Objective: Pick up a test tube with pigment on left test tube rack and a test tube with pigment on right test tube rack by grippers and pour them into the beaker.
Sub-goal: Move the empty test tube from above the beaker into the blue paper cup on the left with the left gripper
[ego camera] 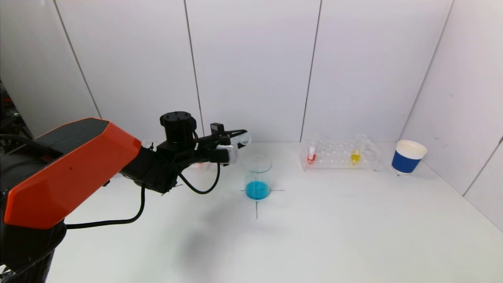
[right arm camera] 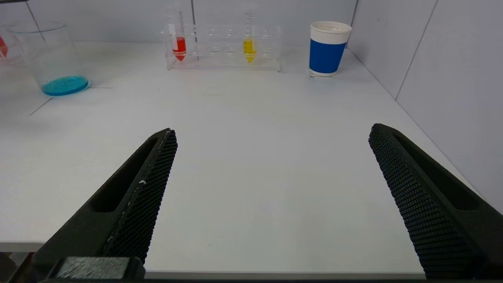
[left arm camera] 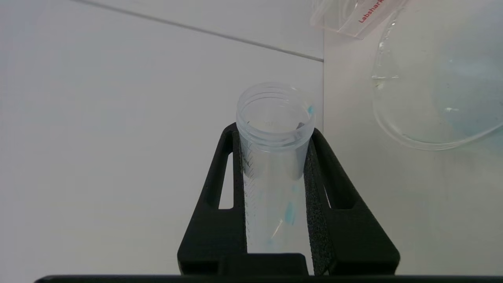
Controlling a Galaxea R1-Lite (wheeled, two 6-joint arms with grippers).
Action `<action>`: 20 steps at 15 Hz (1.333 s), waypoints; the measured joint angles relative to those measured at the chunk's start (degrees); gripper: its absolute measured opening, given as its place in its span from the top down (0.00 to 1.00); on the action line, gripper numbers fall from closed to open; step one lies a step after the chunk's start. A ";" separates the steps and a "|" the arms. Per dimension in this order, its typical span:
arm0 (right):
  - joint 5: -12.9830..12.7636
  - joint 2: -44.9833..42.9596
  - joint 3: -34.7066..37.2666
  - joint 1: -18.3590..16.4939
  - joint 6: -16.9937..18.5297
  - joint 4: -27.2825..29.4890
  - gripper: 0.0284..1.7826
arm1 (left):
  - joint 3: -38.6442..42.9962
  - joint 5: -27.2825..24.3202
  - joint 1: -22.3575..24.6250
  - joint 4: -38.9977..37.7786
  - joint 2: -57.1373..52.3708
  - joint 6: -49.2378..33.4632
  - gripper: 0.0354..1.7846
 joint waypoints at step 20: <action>0.00 0.02 0.00 0.00 0.00 0.00 0.00 | 10.15 49.91 2.65 34.62 -42.51 -62.49 0.77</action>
